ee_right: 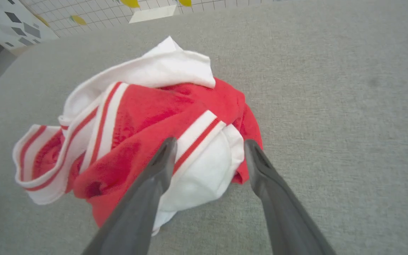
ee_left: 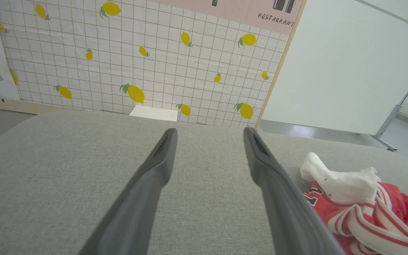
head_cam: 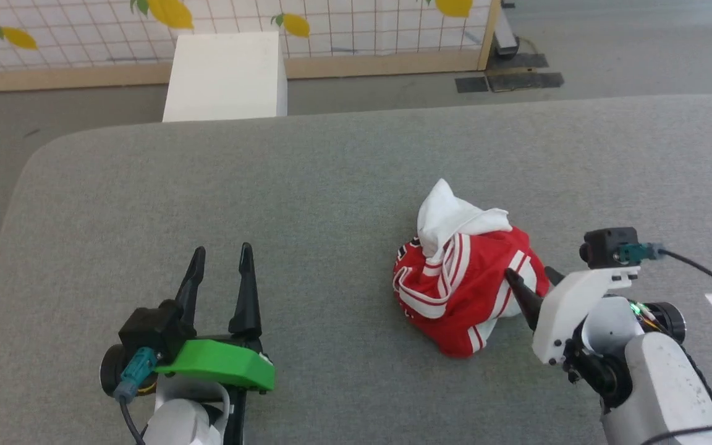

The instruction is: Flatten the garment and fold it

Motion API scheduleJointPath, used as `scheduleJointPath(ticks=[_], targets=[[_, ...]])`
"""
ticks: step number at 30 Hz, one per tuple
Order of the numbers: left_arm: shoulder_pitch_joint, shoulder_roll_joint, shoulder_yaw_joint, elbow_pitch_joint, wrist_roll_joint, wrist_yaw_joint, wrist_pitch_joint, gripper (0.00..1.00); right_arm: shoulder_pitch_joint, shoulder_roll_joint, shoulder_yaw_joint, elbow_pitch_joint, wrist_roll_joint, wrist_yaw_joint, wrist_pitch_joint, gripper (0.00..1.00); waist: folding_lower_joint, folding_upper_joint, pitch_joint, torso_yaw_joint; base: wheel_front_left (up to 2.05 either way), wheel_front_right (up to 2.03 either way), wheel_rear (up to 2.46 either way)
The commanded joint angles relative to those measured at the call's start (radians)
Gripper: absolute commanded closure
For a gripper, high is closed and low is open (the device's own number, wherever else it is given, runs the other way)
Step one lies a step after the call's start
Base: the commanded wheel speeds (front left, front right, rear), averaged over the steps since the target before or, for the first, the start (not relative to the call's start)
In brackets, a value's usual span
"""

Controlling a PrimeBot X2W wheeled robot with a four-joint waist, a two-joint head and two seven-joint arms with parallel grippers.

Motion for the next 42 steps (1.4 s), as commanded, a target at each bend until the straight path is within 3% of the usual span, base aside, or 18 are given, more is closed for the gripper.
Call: scheduleJointPath(ticks=[1,2,3,4,5,10,15,20,23,26,27,28,29,32,37,42], targets=[[0.002,-0.004,0.007,-0.004,0.01,-0.006,-0.003,0.0,-0.024,0.001,0.001,0.015,0.019,-0.002,0.03,0.0,0.0,0.0,0.027,0.023,0.0,0.0,0.0],[0.001,-0.005,0.01,-0.003,0.009,-0.008,-0.003,0.0,-0.033,0.0,0.004,0.024,0.023,-0.002,0.054,0.4,0.0,0.0,0.029,0.025,0.0,0.0,0.0],[-0.001,-0.007,0.013,-0.001,0.011,-0.01,-0.003,0.0,-0.042,0.0,0.008,0.032,0.029,-0.002,0.077,0.61,0.0,0.0,0.032,0.027,0.0,0.0,0.0],[-0.003,-0.007,0.016,0.001,0.012,-0.012,-0.003,0.0,-0.049,0.0,0.012,0.032,0.039,-0.002,0.089,0.98,0.0,0.0,0.033,0.028,0.0,0.0,0.0],[-0.004,-0.008,0.019,0.001,0.012,-0.013,-0.003,0.0,-0.052,0.0,0.011,0.029,0.05,-0.002,0.094,1.0,0.0,0.0,0.035,0.028,0.0,0.0,0.0],[-0.006,-0.009,0.025,0.007,0.003,-0.014,-0.003,0.0,-0.035,0.0,0.02,-0.009,0.097,-0.002,0.082,1.0,0.0,0.0,0.027,0.015,0.0,0.0,0.0],[-0.003,-0.009,0.025,0.008,-0.013,-0.007,-0.004,0.0,0.005,-0.021,-0.03,-0.102,0.079,-0.002,-0.035,1.0,0.0,0.0,0.012,-0.009,0.0,0.0,0.0],[0.0,-0.01,0.023,0.004,-0.019,-0.004,-0.004,0.0,0.09,-0.018,-0.209,-0.183,-0.035,-0.002,-0.114,1.0,0.0,0.0,0.007,-0.024,0.0,0.0,0.0],[0.001,-0.01,0.024,0.001,-0.021,-0.002,-0.004,0.0,0.158,-0.005,-0.328,-0.209,-0.093,-0.002,-0.074,1.0,0.0,0.0,0.009,-0.031,0.0,0.0,0.0],[0.001,-0.01,0.023,0.001,-0.023,-0.002,-0.004,0.0,0.222,0.0,-0.428,-0.187,-0.123,-0.002,0.033,1.0,0.0,0.0,0.01,-0.035,0.0,0.0,0.0],[0.0,-0.01,0.022,0.001,-0.025,-0.002,-0.004,0.0,0.236,0.0,-0.44,-0.178,-0.121,-0.002,0.062,0.66,0.0,0.0,0.011,-0.036,0.0,0.0,0.0],[0.0,-0.01,0.022,0.002,-0.026,-0.002,-0.004,0.0,0.241,0.0,-0.458,-0.178,-0.111,-0.002,0.071,0.46,0.0,0.0,0.011,-0.036,0.0,0.0,0.0],[-0.001,-0.01,0.021,0.003,-0.026,-0.001,-0.004,0.0,0.24,0.0,-0.469,-0.184,-0.103,-0.002,0.066,0.0,0.0,0.0,0.011,-0.036,0.0,0.0,0.0],[-0.004,-0.01,0.023,0.003,-0.028,-0.001,-0.004,0.0,0.21,0.0,-0.464,-0.226,-0.058,-0.002,0.007,0.0,0.0,0.0,0.012,-0.037,0.0,0.0,0.0],[-0.008,-0.01,0.022,0.004,-0.031,0.001,-0.004,0.0,0.135,0.0,-0.314,-0.305,-0.046,-0.002,-0.067,0.0,0.0,0.0,0.013,-0.035,0.0,0.0,0.0],[-0.02,-0.01,-0.002,0.007,-0.036,-0.004,-0.004,0.0,0.008,0.001,-0.246,-0.215,-0.066,-0.002,-0.038,0.0,0.0,0.0,0.027,-0.012,0.0,0.0,0.0]])
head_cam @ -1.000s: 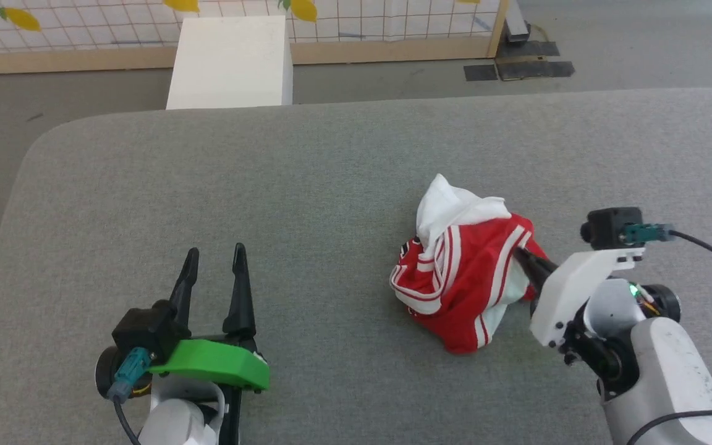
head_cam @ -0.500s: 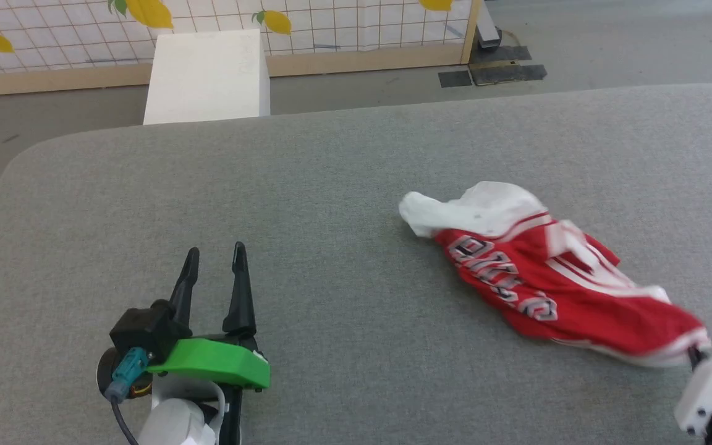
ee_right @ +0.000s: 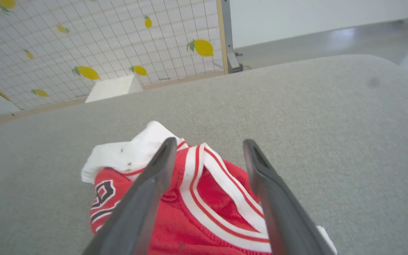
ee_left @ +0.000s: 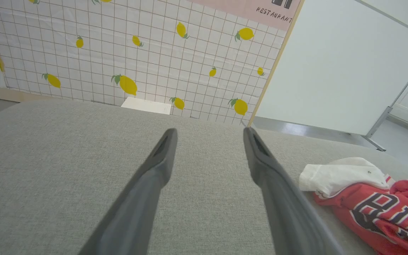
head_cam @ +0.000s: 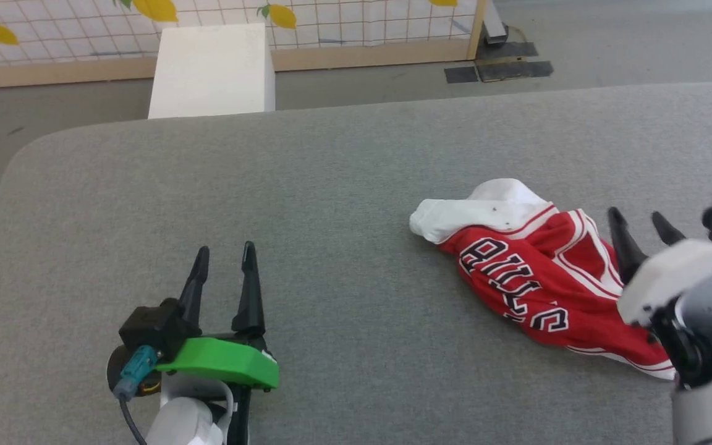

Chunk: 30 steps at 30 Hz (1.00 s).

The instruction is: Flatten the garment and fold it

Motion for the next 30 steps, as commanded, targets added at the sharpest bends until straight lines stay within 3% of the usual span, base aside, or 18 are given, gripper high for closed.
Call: scheduleJointPath(ticks=[1,6,11,12,13,14,15,18,22,27,30], targets=[[-0.018,-0.002,-0.007,0.001,-0.003,-0.002,-0.004,0.0,-0.037,0.0,-0.003,0.05,0.0,-0.001,0.023,0.0,0.0,0.0,0.011,0.017,0.0,0.0,0.0],[-0.025,-0.002,-0.026,0.009,-0.01,-0.003,-0.004,0.0,-0.141,0.0,-0.004,0.259,0.037,-0.001,0.128,0.0,0.0,0.0,0.022,0.057,0.0,0.0,0.0],[-0.022,-0.002,-0.029,0.014,-0.011,-0.001,-0.004,0.0,-0.201,0.0,-0.025,0.381,0.037,-0.001,0.138,0.0,0.0,0.0,0.024,0.083,0.0,0.0,0.0],[-0.02,-0.002,-0.029,0.015,-0.012,-0.002,-0.004,0.0,-0.21,0.0,-0.032,0.406,0.037,-0.001,0.141,0.11,0.0,0.0,0.022,0.088,0.0,0.0,0.0],[-0.018,-0.002,-0.029,0.017,-0.012,-0.003,-0.004,0.0,-0.217,0.0,-0.033,0.42,0.037,-0.001,0.138,0.63,0.0,0.0,0.02,0.091,0.0,0.0,0.0],[-0.017,-0.002,-0.03,0.019,-0.013,-0.004,-0.004,0.0,-0.225,0.0,-0.03,0.431,0.038,-0.001,0.126,0.96,0.0,0.0,0.017,0.095,0.0,0.0,0.0],[-0.015,-0.002,-0.03,0.02,-0.014,-0.004,-0.004,0.0,-0.23,0.0,-0.025,0.437,0.041,-0.001,0.116,1.0,0.0,0.0,0.015,0.097,0.0,0.0,0.0],[-0.009,-0.002,-0.027,0.023,-0.015,-0.004,-0.004,0.0,-0.234,0.0,0.048,0.427,0.059,-0.001,0.074,1.0,0.0,0.0,0.003,0.098,0.0,0.0,0.0],[0.001,-0.002,-0.02,0.026,-0.014,-0.006,-0.004,0.0,-0.211,0.0,0.235,0.349,0.124,-0.001,0.04,1.0,0.0,0.0,-0.016,0.093,0.0,0.0,0.0],[0.01,-0.002,-0.011,0.023,-0.011,-0.007,-0.004,0.0,-0.135,-0.005,0.512,0.179,0.242,-0.001,0.097,1.0,0.0,0.0,-0.029,0.084,0.0,0.0,0.0],[0.007,-0.002,-0.011,0.02,-0.01,-0.008,-0.004,0.0,-0.079,-0.033,0.624,0.089,0.305,-0.001,0.165,1.0,0.0,0.0,-0.024,0.084,0.0,0.0,0.0]])
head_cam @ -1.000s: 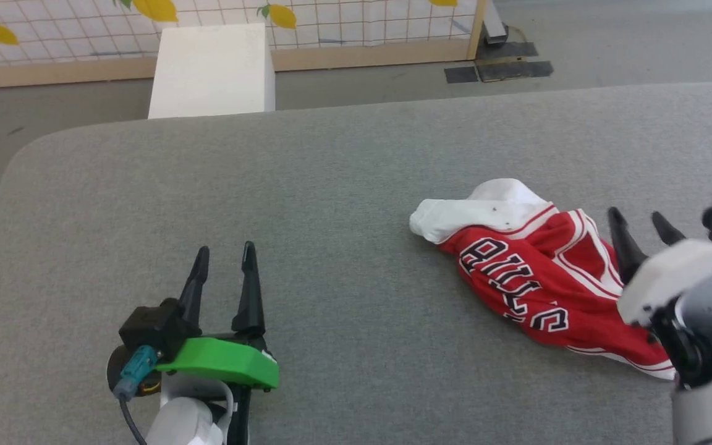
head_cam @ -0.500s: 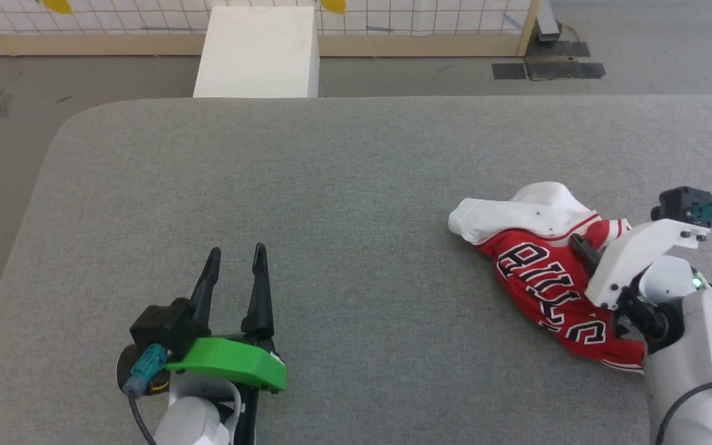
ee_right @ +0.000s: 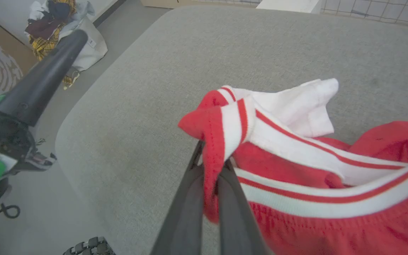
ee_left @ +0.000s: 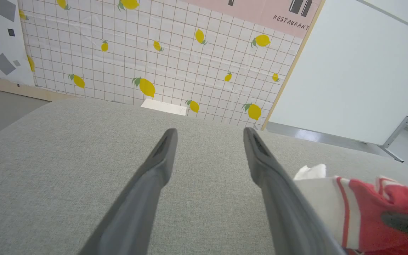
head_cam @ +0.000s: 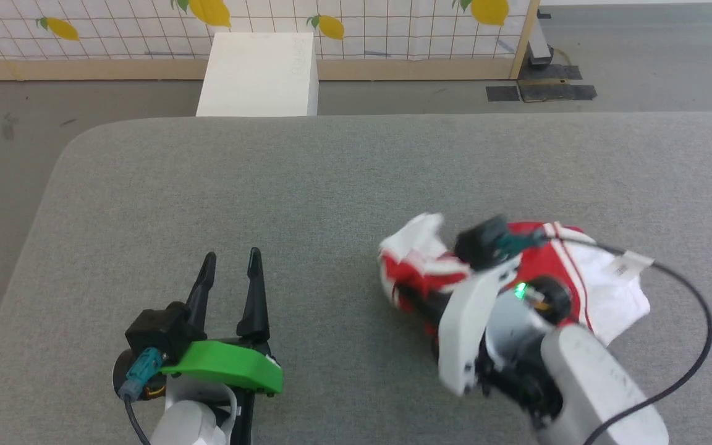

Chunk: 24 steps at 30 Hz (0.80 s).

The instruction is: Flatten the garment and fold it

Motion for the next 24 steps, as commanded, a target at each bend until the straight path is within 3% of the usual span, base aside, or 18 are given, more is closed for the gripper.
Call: scheduleJointPath(ticks=[1,3,4,5,6,10,16,20,24], targets=[[0.003,-0.002,0.003,-0.003,0.0,-0.003,-0.004,0.0,0.04,-0.027,0.033,-0.032,0.025,-0.001,0.035,1.0,0.0,0.0,0.006,0.002,0.0,0.0,0.0],[-0.002,-0.002,0.003,-0.005,-0.001,-0.003,-0.004,0.0,0.083,-0.053,0.071,-0.062,0.043,-0.001,0.081,1.0,0.0,0.0,0.013,0.004,0.0,0.0,0.0],[-0.004,-0.002,0.003,-0.006,-0.001,-0.002,-0.004,0.0,0.102,-0.064,0.081,-0.072,0.05,-0.001,0.099,0.82,0.0,0.0,0.015,0.005,0.0,0.0,0.0],[-0.004,-0.002,0.003,-0.006,-0.002,-0.001,-0.004,0.0,0.125,-0.074,0.086,-0.081,0.057,-0.001,0.113,0.55,0.0,0.0,0.018,0.005,0.0,0.0,0.0],[-0.005,-0.002,0.003,-0.005,-0.003,0.0,-0.004,0.0,0.14,-0.081,0.085,-0.089,0.061,-0.001,0.118,0.0,0.0,0.0,0.019,0.006,0.0,0.0,0.0],[-0.006,-0.002,0.003,0.0,-0.004,0.001,-0.004,0.0,0.2,-0.082,0.008,-0.134,0.053,-0.001,0.072,0.0,0.0,0.0,0.02,0.005,0.0,0.0,0.0],[-0.011,-0.002,-0.013,0.037,0.001,-0.004,-0.004,0.0,0.309,-0.039,-0.187,-0.234,0.019,-0.001,-0.042,0.0,0.0,0.0,0.017,-0.012,0.0,0.0,0.0],[-0.058,-0.002,-0.058,0.125,0.021,-0.013,-0.001,0.0,0.367,-0.011,-0.318,-0.295,-0.049,-0.001,-0.163,0.0,0.0,0.0,0.022,-0.037,0.0,0.0,0.0],[-0.145,-0.002,-0.105,0.23,0.038,-0.022,0.073,0.0,0.389,0.001,-0.392,-0.302,-0.131,-0.001,-0.285,0.0,0.0,0.0,0.033,-0.071,0.0,0.0,0.0]])
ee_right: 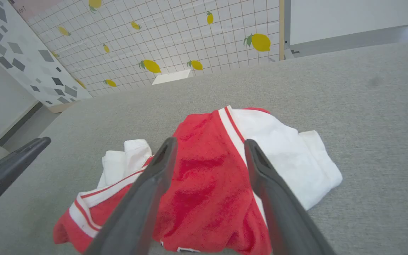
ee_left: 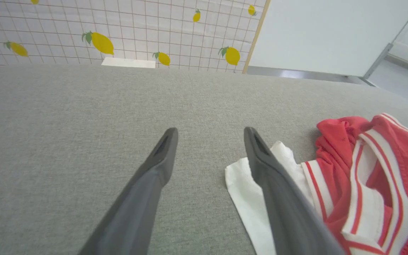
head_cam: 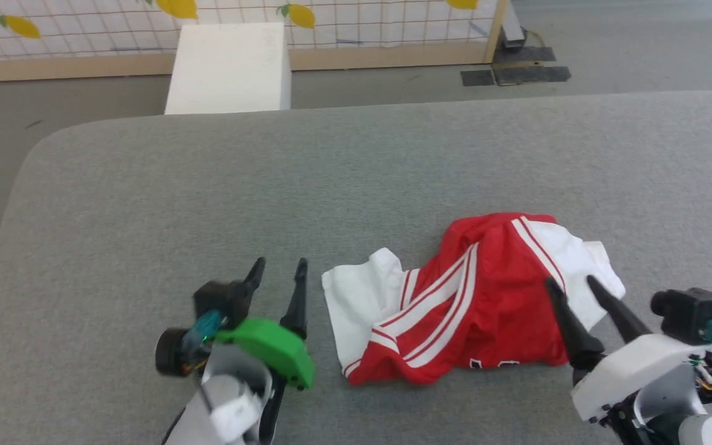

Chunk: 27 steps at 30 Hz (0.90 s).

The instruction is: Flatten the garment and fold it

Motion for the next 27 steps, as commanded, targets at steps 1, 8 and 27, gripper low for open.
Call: scheduleJointPath(ticks=[1,8,27], targets=[[-0.049,-0.001,-0.015,0.035,0.017,-0.004,0.038,0.0,0.012,0.007,-0.013,0.003,-0.03,-0.001,-0.038,0.0,0.0,0.0,0.013,-0.029,0.0,0.0,0.0],[-0.2,0.001,-0.051,0.231,0.019,0.021,0.308,0.0,0.004,0.018,-0.013,0.056,-0.05,-0.001,-0.113,0.0,0.0,0.0,0.041,-0.102,0.0,0.0,0.0],[-0.123,0.048,-0.014,0.211,-0.046,0.102,0.569,1.0,-0.017,0.023,-0.037,0.123,-0.032,-0.001,-0.143,0.0,0.0,0.0,0.044,-0.14,0.0,0.0,0.0]])
